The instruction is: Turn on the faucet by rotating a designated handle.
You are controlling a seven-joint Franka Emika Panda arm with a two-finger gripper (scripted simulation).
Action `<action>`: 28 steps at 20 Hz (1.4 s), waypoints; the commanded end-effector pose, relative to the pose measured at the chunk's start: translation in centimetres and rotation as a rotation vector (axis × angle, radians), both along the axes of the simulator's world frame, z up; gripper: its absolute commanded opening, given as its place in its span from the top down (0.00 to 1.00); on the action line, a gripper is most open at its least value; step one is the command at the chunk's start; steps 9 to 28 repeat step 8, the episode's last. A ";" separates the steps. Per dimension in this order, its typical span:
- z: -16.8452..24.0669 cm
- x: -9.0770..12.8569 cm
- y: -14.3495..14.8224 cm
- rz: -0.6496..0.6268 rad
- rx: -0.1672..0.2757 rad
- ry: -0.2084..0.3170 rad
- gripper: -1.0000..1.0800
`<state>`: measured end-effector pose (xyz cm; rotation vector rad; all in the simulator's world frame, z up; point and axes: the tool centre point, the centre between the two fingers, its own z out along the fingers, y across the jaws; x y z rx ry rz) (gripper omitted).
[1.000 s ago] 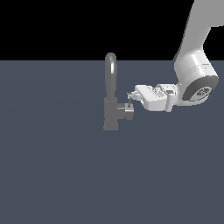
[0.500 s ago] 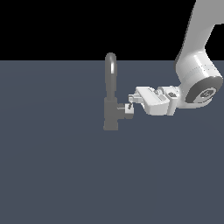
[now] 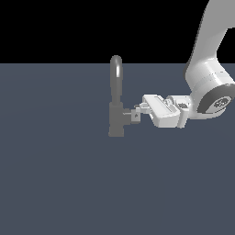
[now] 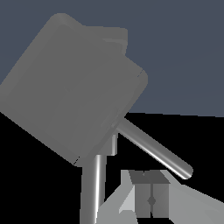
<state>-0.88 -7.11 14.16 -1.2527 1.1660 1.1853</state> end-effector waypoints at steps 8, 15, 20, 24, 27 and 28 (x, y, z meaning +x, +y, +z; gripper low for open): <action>-6.6 -2.6 -0.1 -0.001 0.005 0.045 1.00; -6.6 -2.6 -0.1 -0.001 0.005 0.045 1.00; -6.6 -2.6 -0.1 -0.001 0.005 0.045 1.00; -6.6 -2.6 -0.1 -0.001 0.005 0.045 1.00; -6.6 -2.6 -0.1 -0.001 0.005 0.045 1.00; -6.6 -2.6 -0.1 -0.001 0.005 0.045 1.00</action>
